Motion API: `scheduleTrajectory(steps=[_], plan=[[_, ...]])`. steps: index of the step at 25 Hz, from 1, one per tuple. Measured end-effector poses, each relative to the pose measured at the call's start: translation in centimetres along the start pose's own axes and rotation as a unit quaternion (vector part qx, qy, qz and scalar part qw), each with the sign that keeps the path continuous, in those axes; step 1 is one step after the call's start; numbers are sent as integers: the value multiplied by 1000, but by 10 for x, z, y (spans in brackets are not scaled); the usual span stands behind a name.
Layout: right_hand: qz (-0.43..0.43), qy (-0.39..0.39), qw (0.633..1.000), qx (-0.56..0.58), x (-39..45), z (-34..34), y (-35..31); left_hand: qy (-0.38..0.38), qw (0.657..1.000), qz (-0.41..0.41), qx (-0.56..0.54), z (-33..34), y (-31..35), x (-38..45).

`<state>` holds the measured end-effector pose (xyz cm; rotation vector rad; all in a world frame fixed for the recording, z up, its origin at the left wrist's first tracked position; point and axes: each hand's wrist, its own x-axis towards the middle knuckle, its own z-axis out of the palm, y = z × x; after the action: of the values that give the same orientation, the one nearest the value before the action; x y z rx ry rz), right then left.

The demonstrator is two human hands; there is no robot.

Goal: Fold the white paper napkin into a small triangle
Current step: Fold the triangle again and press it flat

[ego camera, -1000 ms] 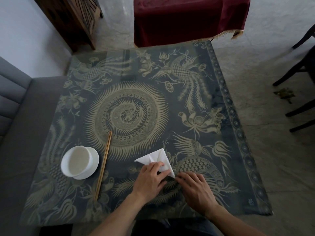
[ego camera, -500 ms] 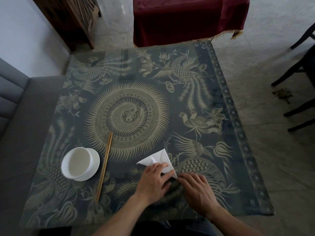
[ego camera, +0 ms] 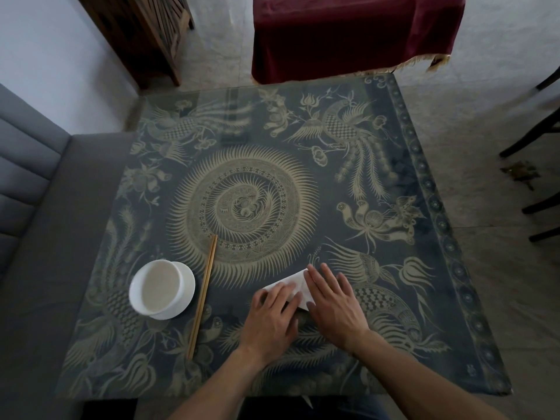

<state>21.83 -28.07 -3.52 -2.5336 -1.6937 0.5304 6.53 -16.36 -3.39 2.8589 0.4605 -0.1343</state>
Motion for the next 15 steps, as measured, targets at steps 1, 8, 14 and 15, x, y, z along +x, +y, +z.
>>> scheduleTrajectory(steps=[1, 8, 14, 15], plan=[[-2, -22, 1000, -12, 5, 0, -1, -15, 1000, -1, 7, 0, -1, 0], [6, -93, 994, -55, 11, 11, -2, -93, 994, 15, 52, 10, -13, 9], [34, -70, 996, -43, 18, 20, -4, -100, 994, -24, 38, 11, -30, -2], [36, -67, 996, -41, 18, 21, -3, -97, 994, -41, 37, 11, -33, -7]])
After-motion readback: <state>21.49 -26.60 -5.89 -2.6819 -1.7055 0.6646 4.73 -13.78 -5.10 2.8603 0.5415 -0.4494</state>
